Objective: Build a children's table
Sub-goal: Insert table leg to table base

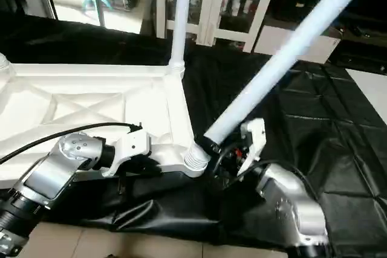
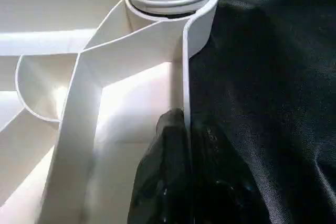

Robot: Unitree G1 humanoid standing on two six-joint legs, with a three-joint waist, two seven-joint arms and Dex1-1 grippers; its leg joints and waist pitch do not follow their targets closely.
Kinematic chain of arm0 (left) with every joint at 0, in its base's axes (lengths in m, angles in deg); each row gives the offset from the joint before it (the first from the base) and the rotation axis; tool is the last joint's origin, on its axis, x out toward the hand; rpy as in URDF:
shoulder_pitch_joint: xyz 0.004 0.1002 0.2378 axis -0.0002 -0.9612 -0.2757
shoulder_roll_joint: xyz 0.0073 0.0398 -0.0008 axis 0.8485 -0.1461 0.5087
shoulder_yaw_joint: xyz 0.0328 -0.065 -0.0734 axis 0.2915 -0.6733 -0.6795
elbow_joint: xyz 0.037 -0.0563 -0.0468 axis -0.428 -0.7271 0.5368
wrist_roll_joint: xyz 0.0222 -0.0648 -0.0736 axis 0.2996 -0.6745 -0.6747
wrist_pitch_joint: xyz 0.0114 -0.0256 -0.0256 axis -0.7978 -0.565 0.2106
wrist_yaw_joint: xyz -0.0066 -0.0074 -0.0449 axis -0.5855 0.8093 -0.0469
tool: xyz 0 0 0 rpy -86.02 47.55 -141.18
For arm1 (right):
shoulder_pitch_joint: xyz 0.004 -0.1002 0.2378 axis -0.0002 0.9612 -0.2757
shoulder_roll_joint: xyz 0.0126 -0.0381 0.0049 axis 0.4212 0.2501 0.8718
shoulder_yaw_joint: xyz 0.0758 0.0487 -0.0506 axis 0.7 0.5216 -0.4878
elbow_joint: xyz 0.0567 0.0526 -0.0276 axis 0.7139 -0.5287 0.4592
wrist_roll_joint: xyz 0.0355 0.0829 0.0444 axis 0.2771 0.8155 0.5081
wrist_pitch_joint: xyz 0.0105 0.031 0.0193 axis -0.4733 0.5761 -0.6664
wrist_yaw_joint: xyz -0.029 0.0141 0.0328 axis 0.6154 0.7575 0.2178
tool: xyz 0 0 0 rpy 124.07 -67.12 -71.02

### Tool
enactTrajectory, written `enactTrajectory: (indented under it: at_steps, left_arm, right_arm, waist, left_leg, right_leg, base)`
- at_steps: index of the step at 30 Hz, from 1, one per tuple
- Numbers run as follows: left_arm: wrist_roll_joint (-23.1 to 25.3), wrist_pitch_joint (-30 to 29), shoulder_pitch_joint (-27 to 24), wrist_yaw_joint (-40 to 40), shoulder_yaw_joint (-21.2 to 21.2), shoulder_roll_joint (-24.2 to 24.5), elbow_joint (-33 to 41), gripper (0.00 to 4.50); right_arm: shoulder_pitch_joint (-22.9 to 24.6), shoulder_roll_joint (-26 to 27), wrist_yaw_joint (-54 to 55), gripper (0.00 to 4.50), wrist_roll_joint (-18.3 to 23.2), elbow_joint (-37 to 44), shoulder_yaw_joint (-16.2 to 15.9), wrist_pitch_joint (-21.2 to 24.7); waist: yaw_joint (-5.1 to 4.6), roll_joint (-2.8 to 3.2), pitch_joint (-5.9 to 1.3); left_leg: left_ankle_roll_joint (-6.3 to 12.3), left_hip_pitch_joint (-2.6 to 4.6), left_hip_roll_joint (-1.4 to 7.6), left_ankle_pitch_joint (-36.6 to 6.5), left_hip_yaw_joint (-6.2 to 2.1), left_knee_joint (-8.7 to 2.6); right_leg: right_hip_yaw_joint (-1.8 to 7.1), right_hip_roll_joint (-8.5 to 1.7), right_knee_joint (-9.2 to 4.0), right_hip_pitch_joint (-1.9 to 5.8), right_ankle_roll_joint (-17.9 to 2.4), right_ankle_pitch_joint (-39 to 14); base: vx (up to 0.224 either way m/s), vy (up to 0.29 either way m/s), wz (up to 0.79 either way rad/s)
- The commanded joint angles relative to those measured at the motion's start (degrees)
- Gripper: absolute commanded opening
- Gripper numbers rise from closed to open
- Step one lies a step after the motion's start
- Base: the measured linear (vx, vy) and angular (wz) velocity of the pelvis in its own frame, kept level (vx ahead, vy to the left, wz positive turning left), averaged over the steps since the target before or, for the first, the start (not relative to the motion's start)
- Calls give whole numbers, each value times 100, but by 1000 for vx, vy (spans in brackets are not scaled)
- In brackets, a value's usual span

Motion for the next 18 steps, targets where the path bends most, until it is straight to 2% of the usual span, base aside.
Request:
enactTrajectory:
  at_steps: [1, 5, 11, 18]
  left_arm:
    - [-198, 109, 48, -87, -144, -85, -132, 5]
    - [-193, 109, 61, -81, -150, -81, -145, 5]
    - [-194, 105, 73, -85, -162, -70, -164, 5]
    - [-192, 94, 78, -79, -169, -58, -175, 5]
  right_arm:
    - [249, -176, -13, 186, -446, -262, -229, 19]
    - [292, -320, -85, 186, -620, -206, -447, -27]
    - [60, -551, -162, 186, -1018, -329, -886, 157]
    - [-225, -685, -366, 186, -1042, -472, -1134, 453]
  waist:
    - [-4, 15, -223]
    - [-9, 16, -219]
    - [-18, 13, -194]
    - [-31, -12, -196]
  left_leg:
    - [62, -31, 372, -954, -148, -489]
    - [107, -37, 367, -926, -142, -488]
    - [30, -10, 378, -1295, -172, -520]
    - [27, -13, 382, -1387, -181, -528]
  right_leg:
    - [353, -502, -587, 171, -750, -1575]
    - [351, -490, -580, 180, -787, -1420]
    - [361, -513, -647, 150, -630, -2139]
    - [368, -517, -657, 138, -598, -2196]
  base:
    - [0, 0, 0]
    - [0, 0, 0]
    - [0, 0, 0]
    - [0, 0, 0]
